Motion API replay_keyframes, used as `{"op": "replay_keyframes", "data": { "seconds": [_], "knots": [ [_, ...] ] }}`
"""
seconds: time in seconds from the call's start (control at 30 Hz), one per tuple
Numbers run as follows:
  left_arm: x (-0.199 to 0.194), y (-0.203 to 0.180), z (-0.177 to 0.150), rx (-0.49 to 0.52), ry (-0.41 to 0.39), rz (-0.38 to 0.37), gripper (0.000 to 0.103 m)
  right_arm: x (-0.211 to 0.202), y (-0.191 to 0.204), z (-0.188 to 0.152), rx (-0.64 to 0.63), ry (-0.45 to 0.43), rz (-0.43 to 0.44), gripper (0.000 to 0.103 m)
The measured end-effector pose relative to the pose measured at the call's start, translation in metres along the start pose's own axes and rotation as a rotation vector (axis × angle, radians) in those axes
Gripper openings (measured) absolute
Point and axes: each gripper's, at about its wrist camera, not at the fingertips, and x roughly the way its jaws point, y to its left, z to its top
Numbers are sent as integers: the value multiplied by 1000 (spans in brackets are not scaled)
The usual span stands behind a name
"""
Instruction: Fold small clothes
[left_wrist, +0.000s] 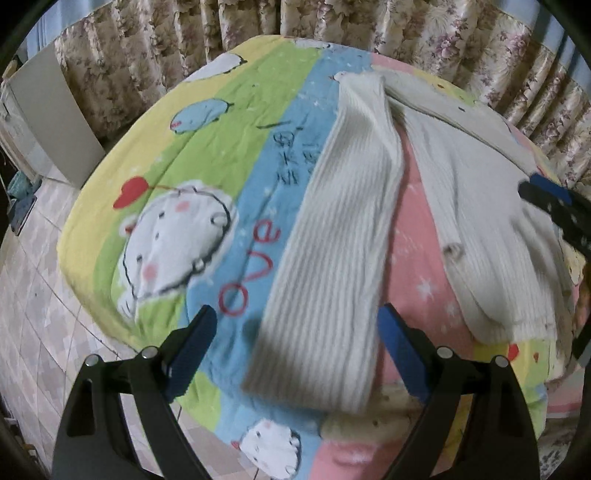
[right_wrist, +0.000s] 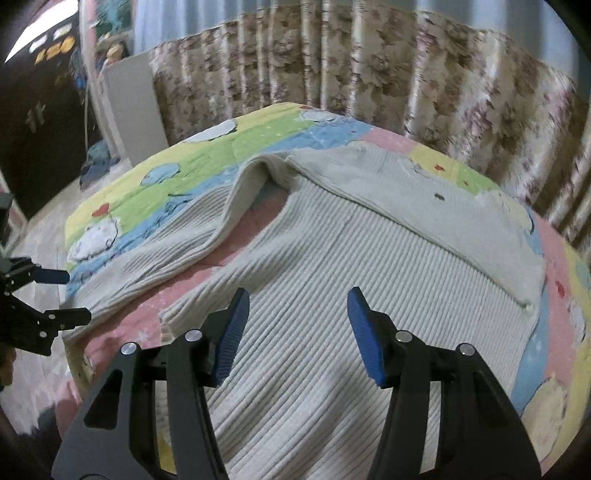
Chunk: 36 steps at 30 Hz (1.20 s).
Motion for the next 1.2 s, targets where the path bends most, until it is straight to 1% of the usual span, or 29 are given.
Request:
{"op": "replay_keyframes", "data": {
  "seconds": [0.17, 0.2, 0.23, 0.27, 0.3, 0.33, 0.4, 0.43, 0.47, 0.5, 0.53, 0.6, 0.67, 0.77, 0.9, 1.0, 1.07, 1.2],
  "knots": [
    [9, -14, -9, 23, 38, 12, 89, 11, 7, 4, -81, 47, 8, 56],
    [12, -15, -9, 20, 47, 8, 87, 13, 9, 5, -95, 49, 5, 56],
    [15, -14, -9, 12, 55, 3, 78, 14, 10, 5, -106, 52, 4, 56],
    [17, -14, -9, 8, 60, 1, 74, 16, 12, 6, -115, 55, 6, 56],
    [18, -13, -9, 4, 63, 5, 67, 19, 13, 7, -120, 55, 8, 56],
    [19, -12, -8, 1, 62, 7, 58, 20, 14, 8, -121, 55, 11, 56],
    [19, -9, -6, -1, 59, 1, 48, 23, 15, 11, -119, 52, 19, 56],
    [18, -7, -4, -6, 57, -5, 38, 26, 16, 13, -117, 50, 25, 56],
    [17, -5, -2, -18, 51, -16, 33, 27, 17, 15, -116, 50, 27, 56],
    [16, -2, 0, -29, 49, -28, 24, 29, 18, 16, -115, 50, 28, 56],
    [16, 2, 3, -48, 46, -41, 17, 30, 18, 18, -115, 49, 27, 56],
    [16, 7, 10, -66, 41, -49, 15, 33, 18, 21, -115, 46, 22, 56],
    [14, 8, 20, -65, 20, -38, 14, 34, 18, 24, -113, 43, 18, 56],
    [9, 9, 37, -45, -31, -14, 14, 36, 11, 27, -107, 40, 7, 56],
    [5, 6, 67, -27, -95, -20, 14, 37, -2, 29, -86, 33, -13, 56],
    [5, -7, 91, 18, -144, -1, 14, 37, -15, 30, -64, 30, -32, 56],
    [7, -15, 106, 49, -164, -2, 14, 37, -25, 31, -46, 24, -50, 56],
    [14, -35, 134, 145, -207, 25, 14, 40, -54, 33, 18, 14, -77, 56]
  ]
}}
